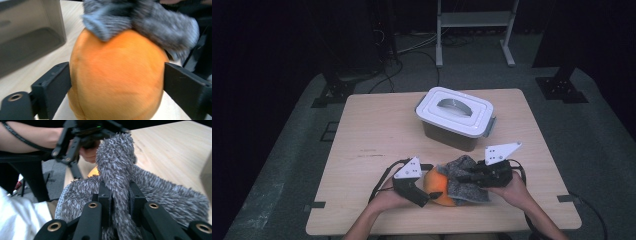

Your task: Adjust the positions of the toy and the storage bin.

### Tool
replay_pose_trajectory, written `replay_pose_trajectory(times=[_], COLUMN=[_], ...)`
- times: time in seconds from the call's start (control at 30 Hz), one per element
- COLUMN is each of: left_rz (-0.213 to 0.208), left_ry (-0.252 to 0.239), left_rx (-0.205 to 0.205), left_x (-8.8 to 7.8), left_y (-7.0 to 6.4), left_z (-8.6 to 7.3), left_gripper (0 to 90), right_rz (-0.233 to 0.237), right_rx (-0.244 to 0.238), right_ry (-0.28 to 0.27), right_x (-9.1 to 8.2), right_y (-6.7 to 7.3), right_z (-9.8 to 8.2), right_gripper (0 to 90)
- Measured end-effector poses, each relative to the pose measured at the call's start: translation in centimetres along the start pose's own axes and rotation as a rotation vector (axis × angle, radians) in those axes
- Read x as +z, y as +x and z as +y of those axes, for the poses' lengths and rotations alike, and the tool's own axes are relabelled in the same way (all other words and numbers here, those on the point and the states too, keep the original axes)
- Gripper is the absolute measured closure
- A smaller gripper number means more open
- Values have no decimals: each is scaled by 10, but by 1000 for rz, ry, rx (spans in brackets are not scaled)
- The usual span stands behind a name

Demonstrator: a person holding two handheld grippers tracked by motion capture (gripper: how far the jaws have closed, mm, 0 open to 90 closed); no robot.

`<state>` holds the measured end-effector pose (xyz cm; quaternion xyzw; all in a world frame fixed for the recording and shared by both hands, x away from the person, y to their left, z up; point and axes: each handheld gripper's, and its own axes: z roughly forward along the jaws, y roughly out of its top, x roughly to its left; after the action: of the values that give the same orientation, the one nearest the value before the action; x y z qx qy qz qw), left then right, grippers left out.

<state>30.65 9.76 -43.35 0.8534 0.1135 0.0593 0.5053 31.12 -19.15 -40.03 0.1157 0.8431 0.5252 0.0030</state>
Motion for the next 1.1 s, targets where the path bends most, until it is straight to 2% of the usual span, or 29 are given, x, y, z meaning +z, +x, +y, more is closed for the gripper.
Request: replay_pose_trajectory(times=[0.03,0.07,0.13,0.27,0.33,0.4,0.5,0.6,0.7,0.83,0.93,0.97,1.1], left_rz=[3,31,59,94,98,99,100,91,68,21,-5,-8,55], left_ry=[2,7,9,13,25,26,24,26,14,16,4,7,12], left_rx=[18,43,70,149,178,178,173,172,143,96,37,38,103], left_x=[0,-1,-2,0,0,-1,-4,-4,-3,-1,2,2,0], left_y=[-1,-4,-7,-16,-18,-18,-16,-16,-15,-12,-9,-9,-16], left_z=[0,0,2,5,6,5,2,2,1,5,6,6,8], left_gripper=[137,216,301,323,324,328,333,332,311,164,86,100,313], right_rz=[1,-2,-17,-12,-6,-9,-22,-47,-60,-23,13,16,-7], right_rx=[-5,-10,-23,-53,-62,-80,-86,-52,-7,0,-16,-21,-35], right_ry=[2,8,6,-15,-20,-3,19,5,-16,-11,1,7,15], right_x=[0,1,2,10,17,22,17,3,-7,-8,-7,-6,-3], right_y=[1,2,3,5,6,8,6,-2,-7,-4,-1,0,2], right_z=[0,2,8,22,28,33,31,21,9,2,1,2,11], right_gripper=[761,760,761,761,761,761,761,760,759,759,760,759,761])
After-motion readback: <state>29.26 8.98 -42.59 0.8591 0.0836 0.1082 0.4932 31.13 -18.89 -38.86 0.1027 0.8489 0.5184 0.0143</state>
